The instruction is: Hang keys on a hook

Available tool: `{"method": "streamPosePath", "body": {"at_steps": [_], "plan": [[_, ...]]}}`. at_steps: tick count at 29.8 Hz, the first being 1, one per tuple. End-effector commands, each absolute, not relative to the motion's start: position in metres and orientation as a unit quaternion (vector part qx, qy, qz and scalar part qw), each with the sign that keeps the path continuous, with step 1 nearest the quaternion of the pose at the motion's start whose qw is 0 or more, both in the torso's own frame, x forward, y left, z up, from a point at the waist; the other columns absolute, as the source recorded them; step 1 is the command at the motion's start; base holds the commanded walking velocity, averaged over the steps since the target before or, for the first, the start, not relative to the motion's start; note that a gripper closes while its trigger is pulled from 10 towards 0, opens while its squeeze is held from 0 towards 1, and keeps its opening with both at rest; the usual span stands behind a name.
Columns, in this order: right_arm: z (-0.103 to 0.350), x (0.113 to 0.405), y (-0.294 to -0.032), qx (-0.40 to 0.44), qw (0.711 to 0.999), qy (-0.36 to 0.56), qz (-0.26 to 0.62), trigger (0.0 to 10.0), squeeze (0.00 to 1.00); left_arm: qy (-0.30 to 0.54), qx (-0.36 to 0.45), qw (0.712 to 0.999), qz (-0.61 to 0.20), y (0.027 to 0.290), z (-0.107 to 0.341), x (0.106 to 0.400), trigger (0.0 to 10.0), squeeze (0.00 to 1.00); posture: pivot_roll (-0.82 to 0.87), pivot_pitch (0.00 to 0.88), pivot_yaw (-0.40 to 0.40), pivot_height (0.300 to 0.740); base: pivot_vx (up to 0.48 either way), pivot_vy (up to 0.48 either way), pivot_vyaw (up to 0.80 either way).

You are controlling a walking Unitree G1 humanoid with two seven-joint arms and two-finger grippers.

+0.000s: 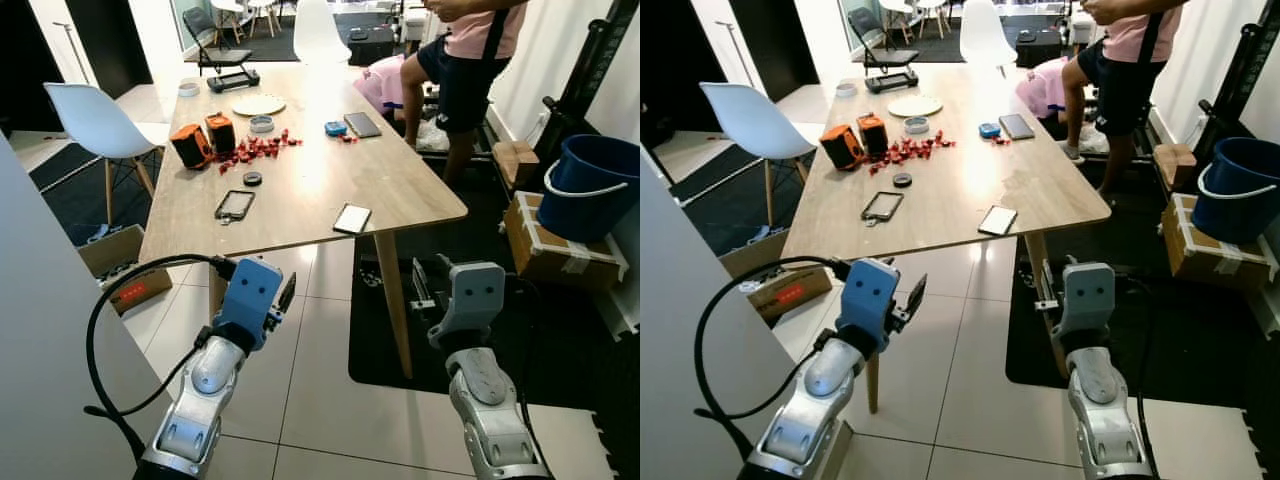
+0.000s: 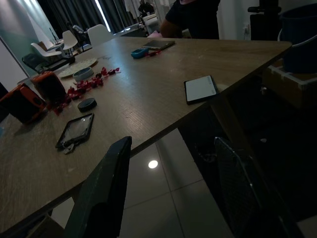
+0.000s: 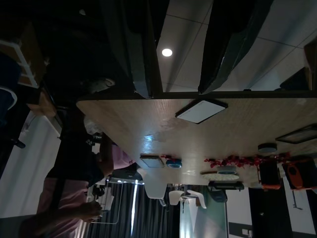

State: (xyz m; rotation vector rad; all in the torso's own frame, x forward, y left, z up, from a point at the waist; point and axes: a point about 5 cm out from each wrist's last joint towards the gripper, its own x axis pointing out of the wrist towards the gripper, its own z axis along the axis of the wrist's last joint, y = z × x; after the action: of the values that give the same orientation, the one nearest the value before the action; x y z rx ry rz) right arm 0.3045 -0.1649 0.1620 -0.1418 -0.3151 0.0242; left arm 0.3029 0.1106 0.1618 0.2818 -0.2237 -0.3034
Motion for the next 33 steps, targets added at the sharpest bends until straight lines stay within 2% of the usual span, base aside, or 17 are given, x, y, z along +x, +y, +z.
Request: {"method": "streamPosePath", "body": {"at_steps": [1, 16, 28, 33], "plan": [[0.159, 0.304, -0.162, -0.069, 0.986, -0.153, 0.021, 10.0, 0.0, -0.103, 0.142, 0.973, -0.153, 0.111, 0.157, 0.302, 10.0, 0.0, 0.02, 0.097, 0.06, 0.74, 0.0, 0.0, 0.0], [0.158, 0.305, -0.152, -0.073, 0.984, -0.158, 0.036, 10.0, 0.0, -0.11, 0.141, 0.971, -0.158, 0.111, 0.161, 0.302, 10.0, 0.0, 0.03, 0.092, 0.062, 0.74, 0.0, 0.0, 0.0], [0.154, 0.299, -0.165, -0.085, 0.984, -0.155, 0.005, 10.0, 0.0, -0.096, 0.108, 0.974, -0.173, 0.117, 0.165, 0.3, 10.0, 0.0, 0.03, 0.116, 0.119, 0.74, 0.0, 0.0, 0.0], [0.151, 0.298, -0.165, -0.091, 0.984, -0.151, 0.005, 10.0, 0.0, -0.095, 0.101, 0.976, -0.168, 0.121, 0.167, 0.3, 10.0, 0.0, 0.02, 0.122, 0.099, 0.74, 0.0, 0.0, 0.0]]}}
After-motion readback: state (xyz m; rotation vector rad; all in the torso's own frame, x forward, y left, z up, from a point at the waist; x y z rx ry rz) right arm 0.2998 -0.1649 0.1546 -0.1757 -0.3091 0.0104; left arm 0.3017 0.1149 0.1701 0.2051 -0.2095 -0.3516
